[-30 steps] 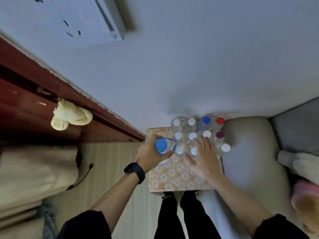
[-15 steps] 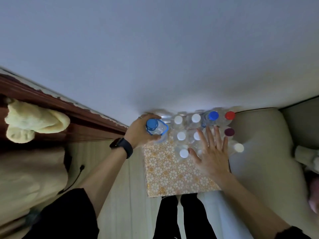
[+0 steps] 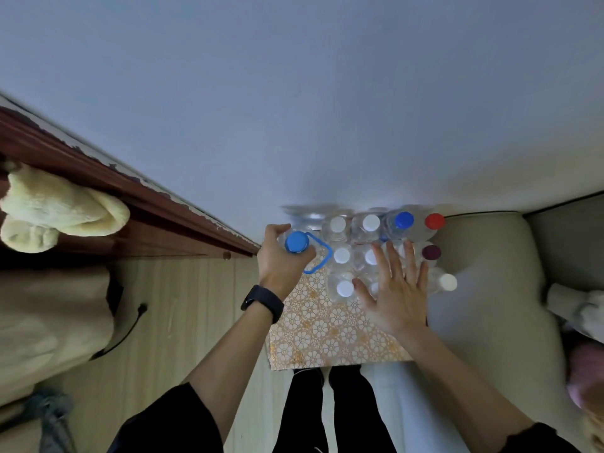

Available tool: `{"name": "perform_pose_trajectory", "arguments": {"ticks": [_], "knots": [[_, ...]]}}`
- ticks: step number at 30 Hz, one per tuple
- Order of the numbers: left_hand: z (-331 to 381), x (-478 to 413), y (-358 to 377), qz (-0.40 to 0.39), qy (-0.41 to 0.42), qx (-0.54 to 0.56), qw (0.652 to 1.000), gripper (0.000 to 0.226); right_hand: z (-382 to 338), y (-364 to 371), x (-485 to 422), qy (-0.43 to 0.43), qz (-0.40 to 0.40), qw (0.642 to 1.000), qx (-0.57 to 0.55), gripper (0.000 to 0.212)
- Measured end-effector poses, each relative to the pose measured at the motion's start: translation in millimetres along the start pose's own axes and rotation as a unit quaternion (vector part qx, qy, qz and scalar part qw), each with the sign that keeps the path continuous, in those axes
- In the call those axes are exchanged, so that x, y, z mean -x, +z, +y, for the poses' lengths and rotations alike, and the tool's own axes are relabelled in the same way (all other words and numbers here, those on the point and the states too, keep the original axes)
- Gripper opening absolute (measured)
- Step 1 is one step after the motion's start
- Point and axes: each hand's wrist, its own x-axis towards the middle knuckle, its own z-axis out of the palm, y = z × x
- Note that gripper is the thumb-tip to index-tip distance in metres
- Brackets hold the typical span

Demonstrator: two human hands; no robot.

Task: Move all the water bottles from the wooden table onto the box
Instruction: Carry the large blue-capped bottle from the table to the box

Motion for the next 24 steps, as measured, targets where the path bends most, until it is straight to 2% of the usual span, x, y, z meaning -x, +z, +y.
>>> {"name": "perform_pose_trajectory", "arguments": {"ticks": [6,10,17,21,24], "knots": [[5,-15,2,-0.03,0.073,-0.034,0.996,0.053,0,0,0,-0.005,0.008,1.0,0.004,0.081],[8,-26,-5,-0.066,0.09,-0.045,0.993,0.053,1,-3,0,-0.008,-0.003,1.0,0.002,0.081],[14,-19,-19,-0.143,0.098,-0.103,0.979,0.065,1,-13,0,-0.012,-0.076,0.997,-0.006,0.081],[27,-22,-23,-0.181,0.13,-0.204,0.953,0.055,2,-26,-1,-0.017,-0.127,0.992,-0.018,0.08],[38,-33,-23,-0.186,0.165,-0.273,0.929,0.053,2,-30,-4,-0.017,-0.138,0.99,-0.022,0.081]]}}
